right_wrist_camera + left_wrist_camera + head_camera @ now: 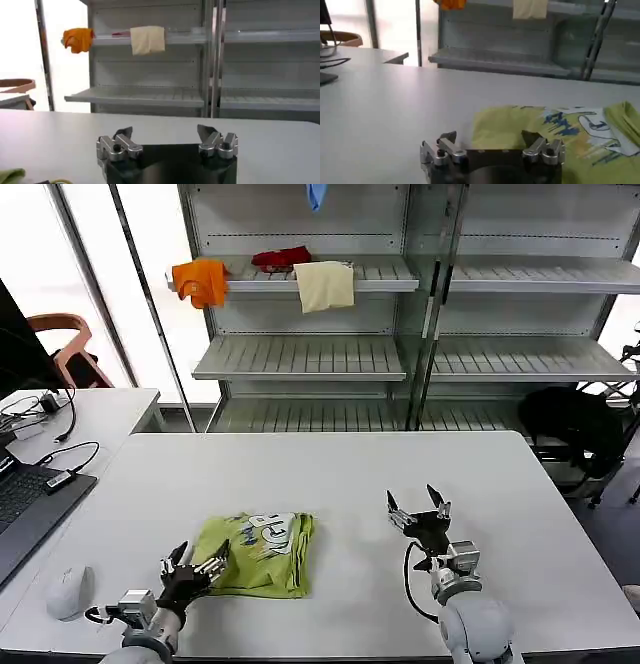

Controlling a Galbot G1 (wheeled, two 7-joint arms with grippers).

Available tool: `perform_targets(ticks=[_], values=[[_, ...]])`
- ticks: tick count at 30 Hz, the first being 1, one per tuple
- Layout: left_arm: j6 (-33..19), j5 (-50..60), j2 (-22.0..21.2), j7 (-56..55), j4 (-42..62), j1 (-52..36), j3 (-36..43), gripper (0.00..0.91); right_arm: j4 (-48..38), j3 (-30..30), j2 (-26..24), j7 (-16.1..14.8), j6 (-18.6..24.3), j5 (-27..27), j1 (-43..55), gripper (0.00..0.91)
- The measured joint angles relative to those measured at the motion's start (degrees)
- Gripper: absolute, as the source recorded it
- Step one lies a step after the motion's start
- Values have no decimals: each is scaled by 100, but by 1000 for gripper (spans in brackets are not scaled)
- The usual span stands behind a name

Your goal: Fold and organize the clothes.

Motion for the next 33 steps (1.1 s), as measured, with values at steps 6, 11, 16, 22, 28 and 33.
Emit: perform_targets(ticks=[6,11,16,22,28,33], values=[[-19,-59,-2,19,79,-2,15,423,-25,-1,22,23,0,-4,9,907],[-92,-213,-11,76,149,7,12,71,-30,-2,30,34,-4,-10,28,907],[-179,-382,-36,124,216,17,6,20,-38,-7,39,38,-7,-23,33,907],[-274,-616,-46,167,278,-4,0,20,-39,-9,45,42,-11,-30,40,907],[-427,-737,-39,203,353,-8,12,10,-27,-8,50,50,-15,-30,43,907],[-569,-733,-29,239,351,3,-4,0,-14,7,39,52,-16,-30,41,907]])
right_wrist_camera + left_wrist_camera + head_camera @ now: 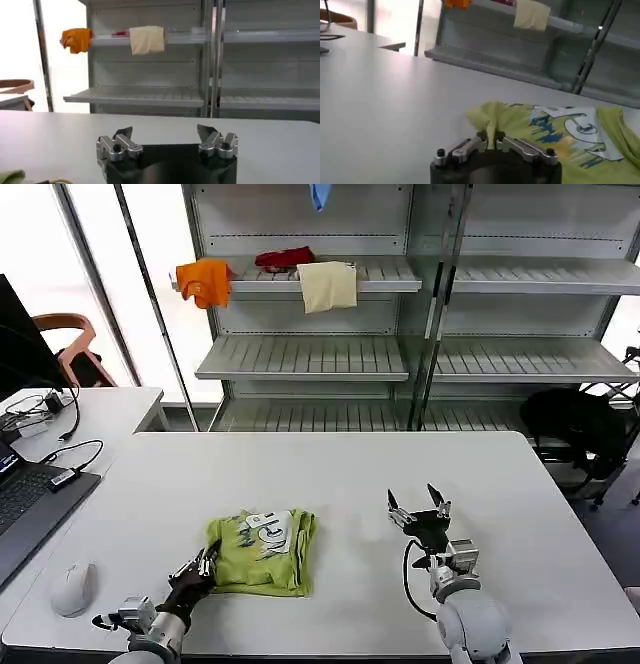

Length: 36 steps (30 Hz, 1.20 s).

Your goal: Fold and organize the clothes.

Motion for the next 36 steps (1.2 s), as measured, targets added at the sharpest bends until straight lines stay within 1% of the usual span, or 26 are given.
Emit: perform_targets(ticks=[7,13,19,26,36], values=[[-216,336,128,121,-198,-38,-257,0,-1,14,-8,-2,7,11,-2,907],[-214,639,305,347,-401,-101,-709,0,-23,19,-28,-9,26,38,-2,907],[-128,881,569,573,-434,-183,-1264,0,-34,25,-50,-10,41,61,-11,907],[-153,1290,937,766,-251,-279,-1827,0,-38,29,-61,-9,47,74,-15,907],[-283,2081,1482,987,-53,-493,-2270,0,-10,72,-82,-6,78,114,-84,907]])
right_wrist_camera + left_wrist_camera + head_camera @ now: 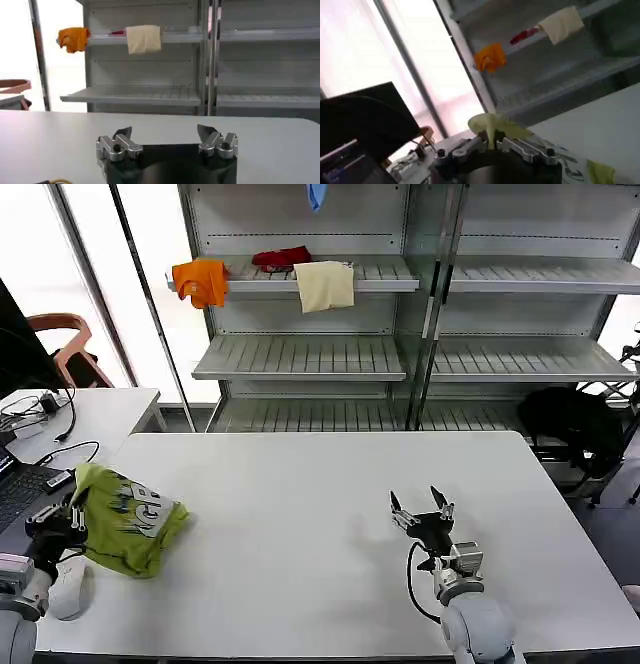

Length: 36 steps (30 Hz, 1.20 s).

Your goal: Fold and organize the clothes.

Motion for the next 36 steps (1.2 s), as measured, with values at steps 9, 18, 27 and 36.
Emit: perform_targets(ticks=[9,18,27,36], values=[[-62,1247,35,164,-382,-156,128,10,32,111,-83,2,69,85,-113,907],[-113,2627,-552,-97,-581,-105,1623,10,-16,263,-152,22,147,155,-263,907],[297,3128,-1103,-487,-392,-442,3482,20,-10,289,-108,73,147,133,-307,907],[831,2774,-1427,-869,-38,-854,4513,907,94,223,-51,41,85,98,-310,907]])
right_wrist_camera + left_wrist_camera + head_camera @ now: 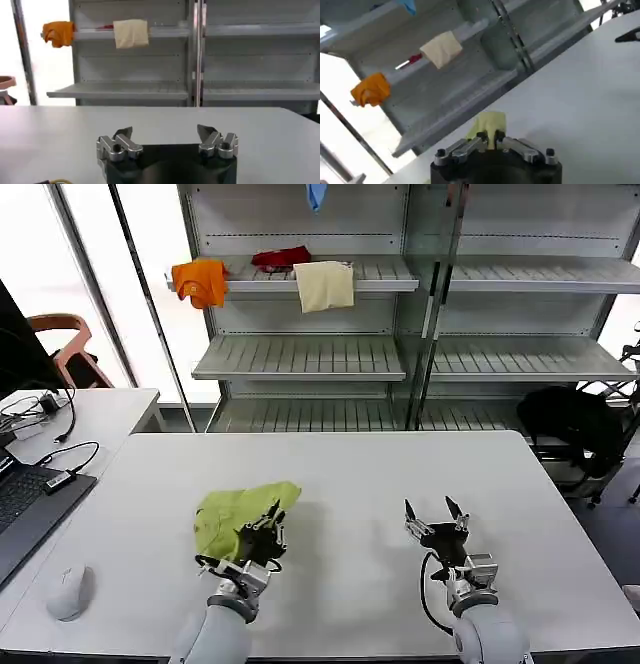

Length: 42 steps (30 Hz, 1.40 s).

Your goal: Fold and organize the clothes.

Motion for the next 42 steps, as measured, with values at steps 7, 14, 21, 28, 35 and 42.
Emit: perform_targets(ticks=[7,14,21,28,35,42], values=[[210,-471,-36,-219,109,-195,335,907,296,-175,73,-87,-268,161,44,907],[486,-1259,10,-335,-104,-332,416,907,541,-435,191,-3,-879,562,184,907],[673,-2161,98,-370,-560,-346,185,907,541,-897,233,353,-1290,1358,352,907],[714,-2729,278,-367,-969,-244,-491,907,326,-1459,384,967,-1519,2377,528,907],[699,-3060,276,-340,-1212,-60,-1177,907,3,-1726,606,1479,-1627,3029,739,897],[680,-3211,237,-337,-1275,95,-1582,907,-286,-1871,774,1747,-1677,3352,921,715]])
